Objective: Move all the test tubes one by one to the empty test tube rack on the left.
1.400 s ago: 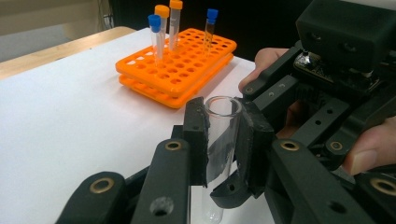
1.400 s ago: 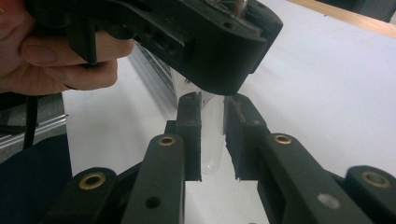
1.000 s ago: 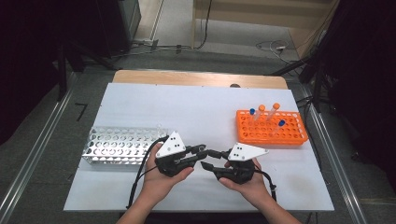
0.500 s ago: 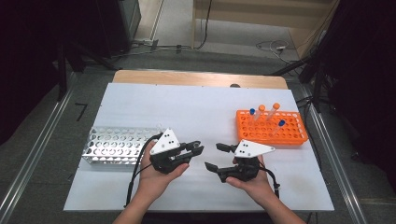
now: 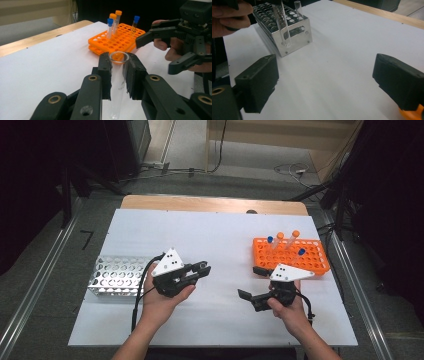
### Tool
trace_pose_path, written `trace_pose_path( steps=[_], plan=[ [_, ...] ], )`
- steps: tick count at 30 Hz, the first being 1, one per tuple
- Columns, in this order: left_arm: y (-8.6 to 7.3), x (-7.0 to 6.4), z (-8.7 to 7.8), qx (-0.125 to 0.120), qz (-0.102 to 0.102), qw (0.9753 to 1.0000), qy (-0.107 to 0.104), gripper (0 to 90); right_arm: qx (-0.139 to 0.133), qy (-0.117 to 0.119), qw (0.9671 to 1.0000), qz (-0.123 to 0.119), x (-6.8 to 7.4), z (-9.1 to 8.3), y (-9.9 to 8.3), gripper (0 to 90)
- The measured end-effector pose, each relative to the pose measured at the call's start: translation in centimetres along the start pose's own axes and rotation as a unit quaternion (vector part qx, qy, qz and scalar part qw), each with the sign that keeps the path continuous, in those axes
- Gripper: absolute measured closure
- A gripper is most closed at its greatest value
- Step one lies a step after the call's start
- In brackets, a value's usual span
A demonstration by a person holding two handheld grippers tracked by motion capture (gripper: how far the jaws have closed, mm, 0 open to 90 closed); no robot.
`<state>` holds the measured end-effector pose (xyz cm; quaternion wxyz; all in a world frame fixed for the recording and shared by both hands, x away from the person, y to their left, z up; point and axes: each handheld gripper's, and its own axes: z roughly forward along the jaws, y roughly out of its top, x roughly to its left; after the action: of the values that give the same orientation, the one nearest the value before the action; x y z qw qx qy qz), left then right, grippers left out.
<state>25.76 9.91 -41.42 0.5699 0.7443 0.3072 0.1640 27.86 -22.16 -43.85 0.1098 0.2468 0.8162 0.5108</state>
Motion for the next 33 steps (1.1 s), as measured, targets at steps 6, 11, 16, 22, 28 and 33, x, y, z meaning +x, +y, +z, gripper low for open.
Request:
trace_pose_path(
  steps=[6,11,16,22,28,33],
  plan=[
    [-0.1,0.8,-0.5,-0.001,0.000,0.9999,0.015,76.0,-0.008,-0.011,0.9997,0.019,-1.6,-1.6,-1.5,1.0],
    [-0.1,1.6,-1.1,-0.004,-0.001,0.9996,0.029,76.0,0.000,-0.014,0.9996,0.023,-2.6,-2.6,-2.3,0.0],
    [0.0,2.3,-1.9,-0.008,-0.006,0.9991,0.041,76.0,-0.002,-0.021,0.9994,0.027,-3.1,-3.4,-2.5,0.0],
    [0.2,3.1,-2.8,-0.016,-0.011,0.9983,0.056,76.0,0.001,-0.031,0.9993,0.021,-3.4,-3.6,-2.8,0.0],
    [0.4,3.9,-4.0,-0.027,-0.016,0.9971,0.070,76.0,-0.002,-0.036,0.9992,0.020,-3.5,-3.7,-2.9,0.0],
    [0.3,4.5,-4.9,-0.033,-0.021,0.9959,0.082,76.0,-0.002,-0.038,0.9991,0.017,-3.5,-3.7,-2.9,0.0]
  ],
)
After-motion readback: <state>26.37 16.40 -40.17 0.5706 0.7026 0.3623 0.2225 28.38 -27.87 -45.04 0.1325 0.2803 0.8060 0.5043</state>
